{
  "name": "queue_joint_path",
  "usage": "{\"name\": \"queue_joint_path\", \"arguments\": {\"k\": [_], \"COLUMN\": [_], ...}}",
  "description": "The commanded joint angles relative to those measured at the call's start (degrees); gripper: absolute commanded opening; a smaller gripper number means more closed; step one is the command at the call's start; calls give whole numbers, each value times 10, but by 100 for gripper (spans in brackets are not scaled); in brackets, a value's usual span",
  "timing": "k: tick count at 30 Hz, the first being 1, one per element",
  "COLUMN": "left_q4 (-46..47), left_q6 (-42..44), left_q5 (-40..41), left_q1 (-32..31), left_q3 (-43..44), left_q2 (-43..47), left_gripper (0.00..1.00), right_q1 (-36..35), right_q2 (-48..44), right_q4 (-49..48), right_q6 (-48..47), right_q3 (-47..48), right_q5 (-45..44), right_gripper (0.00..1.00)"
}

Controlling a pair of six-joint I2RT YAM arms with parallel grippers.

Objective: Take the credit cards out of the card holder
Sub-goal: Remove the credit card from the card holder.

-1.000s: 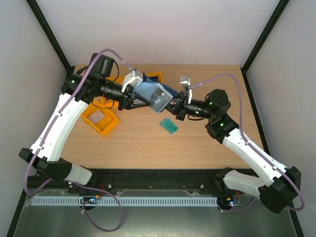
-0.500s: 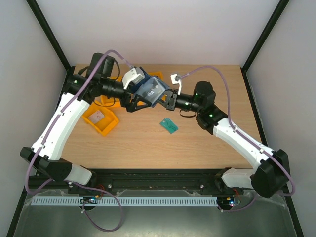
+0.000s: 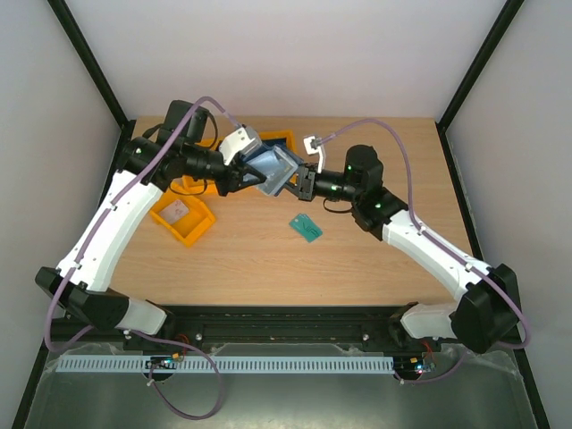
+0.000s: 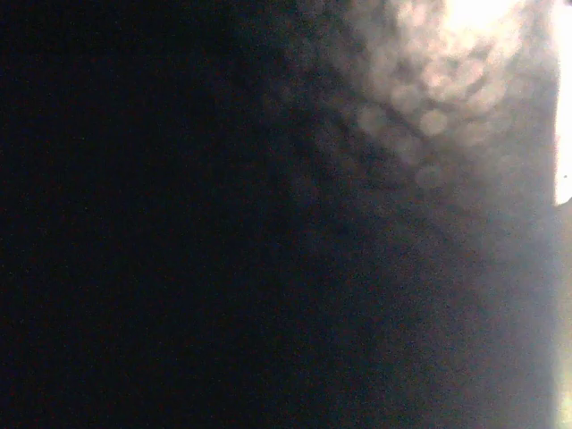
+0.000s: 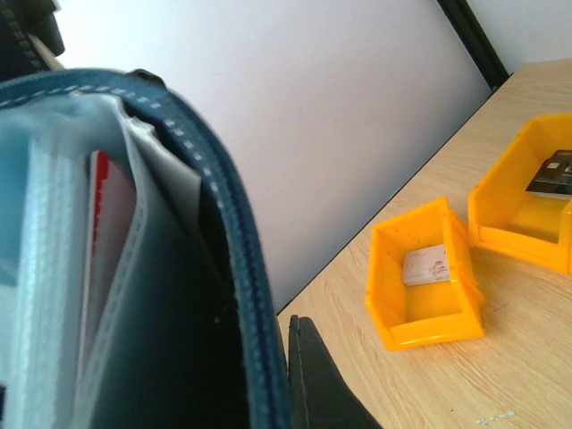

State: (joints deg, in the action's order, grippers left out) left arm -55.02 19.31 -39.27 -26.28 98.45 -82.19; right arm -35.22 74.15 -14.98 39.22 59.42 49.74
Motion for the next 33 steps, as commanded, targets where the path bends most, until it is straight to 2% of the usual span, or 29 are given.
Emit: {"name": "queue_joint_path", "arguments": {"k": [1,4,8,9,11,13,16,19,21,26,28,30,33], "left_q4": [18,13,6,6,6,6,4,3,5,-5,-6,-9,-14], "left_q6": [10,10,6,3,-1,-4,-6,-6,-7,5,7,10,14], "left_q5": [-26,-45,-101,-119,-151,-171,-183,-195,-196,-211,-218,-224,-244], "left_q1": [11,18,41,48,59,66,68,68,68,68,68,69,69], "left_q3": [-7,-7,-10,-11,-12,-10,-10,-13,-13,-16,-17,-17,-18], "left_q2": [-2,2,7,9,11,14,15,13,12,14,14,14,14], "left_gripper": [8,2,2,2,2,2,2,2,2,2,2,2,2], "right_q1": [-17,-16,-12,-10,-8,-6,-5,-6,-7,-10,-12,-12,-12], "right_q2": [-17,-19,-21,-23,-33,-54,-91,-104,-95,-72,-57,-48,-42], "right_q4": [16,35,89,104,131,131,80,-10,-35,-89,-118,-132,-197], "right_q6": [-33,-61,-105,-120,-153,-177,-189,-151,-143,-115,-93,-79,-40], "right_q3": [35,38,48,50,47,30,-15,-52,-49,-39,-37,-37,-51], "right_q5": [55,54,42,38,31,17,15,15,24,2,10,18,37], "right_gripper": [2,1,2,9,32,45,63,81,100,98,87,70,30]}}
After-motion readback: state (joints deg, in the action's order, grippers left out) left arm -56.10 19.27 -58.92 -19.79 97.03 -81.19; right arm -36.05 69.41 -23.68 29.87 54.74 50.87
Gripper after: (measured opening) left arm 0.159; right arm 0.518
